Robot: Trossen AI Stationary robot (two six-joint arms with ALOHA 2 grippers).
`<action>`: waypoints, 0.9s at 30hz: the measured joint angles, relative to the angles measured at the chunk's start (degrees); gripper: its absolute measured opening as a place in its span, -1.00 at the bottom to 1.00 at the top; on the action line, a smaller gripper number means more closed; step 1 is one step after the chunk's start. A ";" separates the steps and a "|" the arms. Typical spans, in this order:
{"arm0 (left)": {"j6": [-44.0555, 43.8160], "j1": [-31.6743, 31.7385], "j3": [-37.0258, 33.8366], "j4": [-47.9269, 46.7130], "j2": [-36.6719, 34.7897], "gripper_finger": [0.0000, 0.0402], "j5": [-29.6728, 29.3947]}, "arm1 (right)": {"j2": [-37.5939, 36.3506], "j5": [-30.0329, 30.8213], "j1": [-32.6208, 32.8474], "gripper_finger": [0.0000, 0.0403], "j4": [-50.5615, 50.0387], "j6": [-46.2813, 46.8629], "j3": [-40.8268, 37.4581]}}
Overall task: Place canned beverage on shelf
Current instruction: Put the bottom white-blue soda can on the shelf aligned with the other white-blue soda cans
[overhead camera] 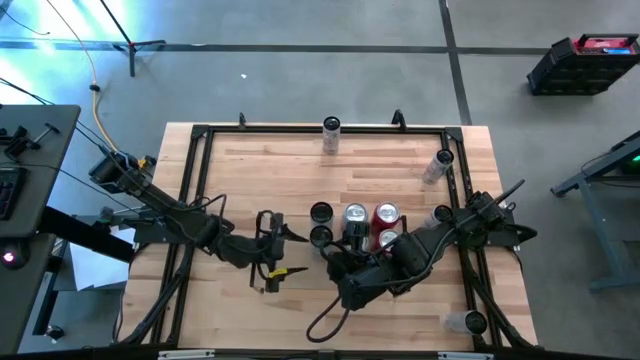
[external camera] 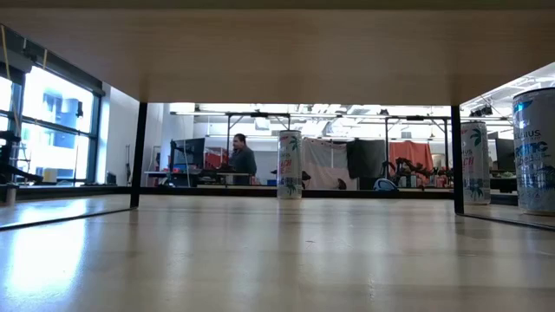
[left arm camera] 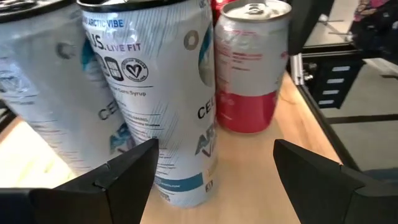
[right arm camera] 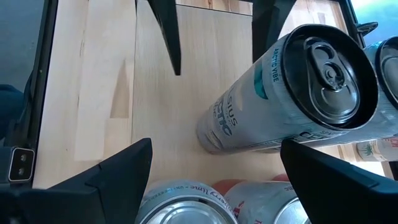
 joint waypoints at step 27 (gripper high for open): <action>0.98 -1.66 0.04 -0.32 -0.02 0.53 -1.40 | -0.02 0.26 0.44 0.70 0.05 1.10 0.00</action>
